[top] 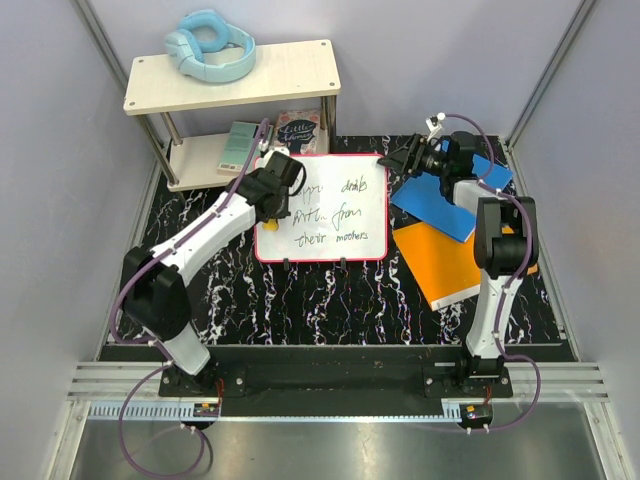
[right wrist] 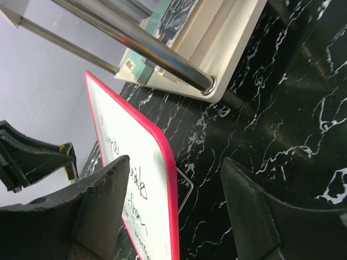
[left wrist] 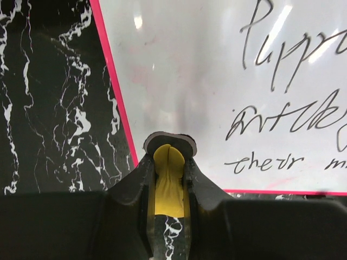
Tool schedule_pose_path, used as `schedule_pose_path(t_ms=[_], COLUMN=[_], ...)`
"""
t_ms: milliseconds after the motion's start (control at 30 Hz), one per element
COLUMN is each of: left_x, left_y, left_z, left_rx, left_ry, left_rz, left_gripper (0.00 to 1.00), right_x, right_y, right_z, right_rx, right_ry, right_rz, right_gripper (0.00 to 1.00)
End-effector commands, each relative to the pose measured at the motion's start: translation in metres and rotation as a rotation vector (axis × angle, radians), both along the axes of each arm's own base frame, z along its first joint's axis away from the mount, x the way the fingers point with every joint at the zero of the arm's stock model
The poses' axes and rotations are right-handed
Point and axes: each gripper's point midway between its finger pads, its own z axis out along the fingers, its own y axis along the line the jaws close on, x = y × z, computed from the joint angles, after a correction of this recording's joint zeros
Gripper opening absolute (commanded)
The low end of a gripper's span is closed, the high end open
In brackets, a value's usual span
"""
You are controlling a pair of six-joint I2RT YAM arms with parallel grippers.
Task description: Erase the whiteboard
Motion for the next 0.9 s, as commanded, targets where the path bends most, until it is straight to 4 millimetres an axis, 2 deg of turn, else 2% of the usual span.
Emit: schedule_pose_path(t_ms=[0,167,200,267,333,367,433,467,500,533,567,733,767,800,867], left_x=[0.030,0.047,0.052,0.056,0.060,0.064,0.068,0.071,0.073,0.075,0.078,0.086,0.092,0.092,0.096], left_y=[-0.012,-0.015,-0.015,-0.015,-0.016,-0.016,-0.012,-0.012,-0.011,-0.010,-0.012,-0.017,-0.024,-0.029,-0.038], left_z=[0.033,0.043,0.043,0.044,0.043,0.045,0.043,0.043,0.043,0.040,0.039,0.028,0.034,0.025,0.025], left_rx=[-0.031,-0.018,-0.011,-0.003,0.002,0.000,0.020,0.019,0.015,0.008,-0.001,-0.035,-0.072,-0.093,-0.122], left_ry=[-0.145,-0.203,-0.217,-0.229,-0.243,-0.259,-0.272,-0.281,-0.287,-0.283,-0.291,-0.316,-0.358,-0.348,-0.368], left_rz=[0.001,-0.006,-0.005,-0.003,0.001,0.007,0.024,0.028,0.033,0.032,0.021,0.012,-0.002,-0.031,-0.059], left_gripper=[0.00,0.00,0.00,0.00,0.00,0.00,0.00,0.00,0.00,0.00,0.00,0.00,0.00,0.00,0.00], right_x=[-0.002,-0.014,-0.020,-0.022,-0.027,-0.028,-0.035,-0.040,-0.045,-0.049,-0.055,-0.073,-0.076,-0.078,-0.081], right_y=[0.012,0.025,0.031,0.035,0.042,0.046,0.052,0.053,0.054,0.055,0.054,0.055,0.056,0.056,0.056], right_z=[0.014,0.009,0.018,0.021,0.027,0.029,0.028,0.030,0.029,0.029,0.028,0.030,0.026,0.025,0.024], right_rx=[0.055,0.085,0.111,0.135,0.164,0.177,0.175,0.169,0.162,0.156,0.146,0.130,0.130,0.132,0.133], right_ry=[-0.040,-0.052,-0.077,-0.113,-0.094,-0.090,-0.090,-0.101,-0.103,-0.111,-0.127,-0.169,-0.164,-0.164,-0.165], right_rz=[0.088,0.183,0.227,0.254,0.296,0.314,0.351,0.363,0.383,0.390,0.394,0.428,0.434,0.434,0.447], right_gripper=[0.74,0.68,0.66,0.61,0.52,0.41,0.34,0.21,0.15,0.03,0.00,0.00,0.00,0.00,0.00])
